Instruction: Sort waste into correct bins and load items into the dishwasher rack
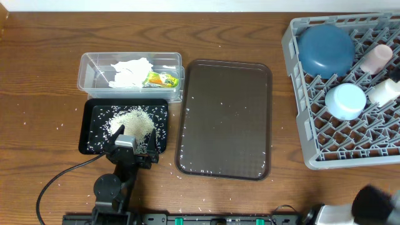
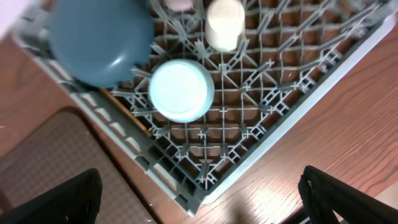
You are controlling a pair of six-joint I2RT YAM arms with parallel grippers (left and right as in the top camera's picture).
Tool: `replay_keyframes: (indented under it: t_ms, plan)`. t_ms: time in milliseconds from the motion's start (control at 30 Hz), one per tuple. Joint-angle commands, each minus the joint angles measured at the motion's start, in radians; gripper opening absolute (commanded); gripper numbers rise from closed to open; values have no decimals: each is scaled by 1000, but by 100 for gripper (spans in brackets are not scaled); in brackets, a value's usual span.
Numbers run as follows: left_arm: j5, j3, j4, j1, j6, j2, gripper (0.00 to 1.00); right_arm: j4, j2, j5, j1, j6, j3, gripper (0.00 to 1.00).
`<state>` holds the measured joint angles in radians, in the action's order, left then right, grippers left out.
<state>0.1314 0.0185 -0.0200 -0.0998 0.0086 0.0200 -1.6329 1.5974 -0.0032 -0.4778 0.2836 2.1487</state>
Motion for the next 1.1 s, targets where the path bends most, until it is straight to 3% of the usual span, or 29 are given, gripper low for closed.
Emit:
replay_keyframes:
  t_ms: [0, 233, 333, 467, 667, 800, 1067]
  plan:
    - [11, -14, -39, 6, 18, 4, 90, -2, -154, 3, 64, -8, 8, 99]
    - [11, -14, -39, 6, 17, 4, 90, 4, -326, 21, 255, -15, 8, 99]
    - [11, -14, -39, 6, 17, 4, 90, 50, -386, 216, 316, -32, 8, 99]
    - [11, -14, -39, 6, 17, 4, 90, 0, -451, 204, 359, -31, 8, 99]
    - [11, -14, -39, 6, 17, 4, 90, 81, -510, 110, 410, 45, -50, 99]
    - [11, -14, -39, 6, 17, 4, 90, 142, -581, 103, 432, 44, -222, 99]
    - [11, -14, -39, 6, 17, 4, 90, 620, -875, -87, 472, -87, -885, 99]
